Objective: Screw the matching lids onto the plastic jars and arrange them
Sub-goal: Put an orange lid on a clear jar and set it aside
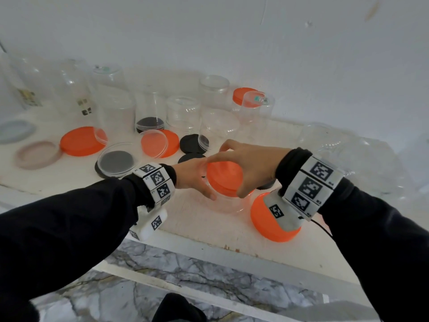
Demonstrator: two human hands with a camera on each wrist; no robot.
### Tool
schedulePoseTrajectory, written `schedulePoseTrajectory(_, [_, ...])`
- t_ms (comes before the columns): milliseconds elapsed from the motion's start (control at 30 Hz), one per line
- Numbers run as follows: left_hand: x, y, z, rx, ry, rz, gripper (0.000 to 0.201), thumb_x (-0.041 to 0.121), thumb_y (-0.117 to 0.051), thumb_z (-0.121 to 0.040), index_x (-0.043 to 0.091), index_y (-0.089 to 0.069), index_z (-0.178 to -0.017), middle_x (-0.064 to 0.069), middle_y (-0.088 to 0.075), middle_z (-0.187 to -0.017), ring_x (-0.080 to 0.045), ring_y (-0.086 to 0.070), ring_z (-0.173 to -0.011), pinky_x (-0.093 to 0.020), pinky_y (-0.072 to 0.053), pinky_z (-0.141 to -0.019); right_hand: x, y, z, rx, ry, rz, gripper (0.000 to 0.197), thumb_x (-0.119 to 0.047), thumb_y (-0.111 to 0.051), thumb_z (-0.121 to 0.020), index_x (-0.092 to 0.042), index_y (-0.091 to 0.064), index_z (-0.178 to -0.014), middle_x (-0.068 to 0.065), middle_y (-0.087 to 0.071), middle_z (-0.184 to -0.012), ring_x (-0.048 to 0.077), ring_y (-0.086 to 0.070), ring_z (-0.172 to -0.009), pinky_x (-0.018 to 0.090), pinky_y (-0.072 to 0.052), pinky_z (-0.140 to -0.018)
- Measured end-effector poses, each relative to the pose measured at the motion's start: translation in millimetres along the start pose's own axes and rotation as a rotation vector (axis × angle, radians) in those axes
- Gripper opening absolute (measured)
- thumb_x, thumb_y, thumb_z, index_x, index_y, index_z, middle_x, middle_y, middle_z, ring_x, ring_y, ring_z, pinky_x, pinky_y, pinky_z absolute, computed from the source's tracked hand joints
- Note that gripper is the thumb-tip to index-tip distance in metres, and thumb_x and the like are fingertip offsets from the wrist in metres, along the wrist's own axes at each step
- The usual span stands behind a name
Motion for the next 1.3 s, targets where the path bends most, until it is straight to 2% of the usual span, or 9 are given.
schedulePoseTrajectory(100, [1,0,1,-0.002,-0.003,-0.007,0.076,0.004,-0.080,-0.065,0.037,-0.037,-0.118,0.024,-0.053,-0.108,0.023,-0.050,-0.093,0.001,-0.038,-0.078,-2,1,0,0.018,0.005,-0.001,0.083,-0.031,-0.074,-0.071,-0.043,-0.029,-0.139,-0.006,-0.028,-0.130,0.015,-0.044,-0.097,0.009,-0.036,-0.051])
schedulePoseTrajectory(200, [2,0,2,0.015,0.002,0.006,0.072,0.004,-0.081,-0.064,0.039,-0.041,-0.112,0.026,-0.054,-0.107,0.022,-0.051,-0.093,-0.002,-0.039,-0.079,2,3,-2,0.062,-0.069,0.091,0.082,-0.051,-0.070,-0.071,-0.042,-0.027,-0.140,-0.002,-0.035,-0.123,0.017,-0.046,-0.095,0.020,-0.039,-0.067])
schedulePoseTrajectory(400, [3,0,4,0.018,0.005,0.013,0.066,0.002,-0.080,-0.065,0.038,-0.043,-0.107,0.025,-0.053,-0.105,0.024,-0.050,-0.089,0.002,-0.038,-0.075,3,10,-2,0.155,-0.220,0.270,0.086,-0.078,-0.050,-0.070,-0.019,-0.042,-0.132,0.004,-0.053,-0.112,0.019,-0.048,-0.087,0.028,-0.038,-0.072])
schedulePoseTrajectory(533, [4,1,5,0.029,0.002,-0.011,0.069,0.005,-0.081,-0.064,0.037,-0.043,-0.110,0.025,-0.054,-0.104,0.024,-0.051,-0.089,-0.001,-0.039,-0.076,0,2,-3,-0.053,-0.111,0.144,0.091,-0.057,-0.069,-0.071,-0.041,-0.017,-0.144,0.000,-0.024,-0.146,0.026,-0.040,-0.124,0.037,-0.044,-0.093])
schedulePoseTrajectory(633, [6,-1,5,0.010,-0.009,-0.032,0.078,0.004,-0.081,-0.064,0.035,-0.037,-0.121,0.023,-0.053,-0.107,0.023,-0.050,-0.092,0.000,-0.038,-0.079,-5,-2,-2,-0.088,-0.041,0.121,0.086,-0.035,-0.074,-0.073,-0.049,-0.021,-0.139,-0.004,-0.023,-0.139,0.024,-0.039,-0.116,0.030,-0.048,-0.074])
schedulePoseTrajectory(700, [6,-1,5,0.017,-0.006,-0.032,0.072,0.003,-0.081,-0.064,0.038,-0.038,-0.112,0.025,-0.051,-0.104,0.026,-0.049,-0.087,0.002,-0.037,-0.075,-3,1,-2,0.009,-0.100,0.138,0.079,-0.047,-0.069,-0.074,-0.044,-0.026,-0.139,0.000,-0.033,-0.128,0.020,-0.042,-0.101,0.024,-0.040,-0.062])
schedulePoseTrajectory(833, [4,0,5,0.018,0.017,-0.004,0.066,0.006,-0.080,-0.065,0.040,-0.041,-0.105,0.027,-0.051,-0.104,0.028,-0.048,-0.087,0.003,-0.037,-0.073,2,3,-4,0.129,-0.262,0.250,0.083,-0.076,-0.048,-0.073,-0.026,-0.034,-0.138,0.008,-0.042,-0.124,0.022,-0.046,-0.092,0.030,-0.037,-0.072])
schedulePoseTrajectory(1033, [4,-1,6,0.021,0.021,0.006,0.068,0.005,-0.081,-0.064,0.043,-0.041,-0.105,0.025,-0.053,-0.105,0.022,-0.051,-0.091,-0.001,-0.039,-0.078,1,-3,1,-0.057,-0.084,0.057,0.084,-0.044,-0.072,-0.075,-0.043,-0.022,-0.142,-0.002,-0.020,-0.146,0.025,-0.035,-0.125,0.038,-0.043,-0.095])
schedulePoseTrajectory(1300, [4,-2,5,0.029,0.036,-0.022,0.064,0.007,-0.081,-0.066,0.042,-0.041,-0.101,0.028,-0.051,-0.102,0.026,-0.049,-0.085,0.003,-0.038,-0.072,0,1,1,0.234,-0.260,0.301,0.082,-0.078,-0.040,-0.076,-0.018,-0.039,-0.132,0.009,-0.047,-0.116,0.022,-0.043,-0.084,0.031,-0.035,-0.071])
Point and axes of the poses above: each hand's wrist, its own z-axis away from the middle knuckle, its own y-axis out of the back of the hand, x = y × z, the point moved 8 cm from there along -z, towards the middle knuckle
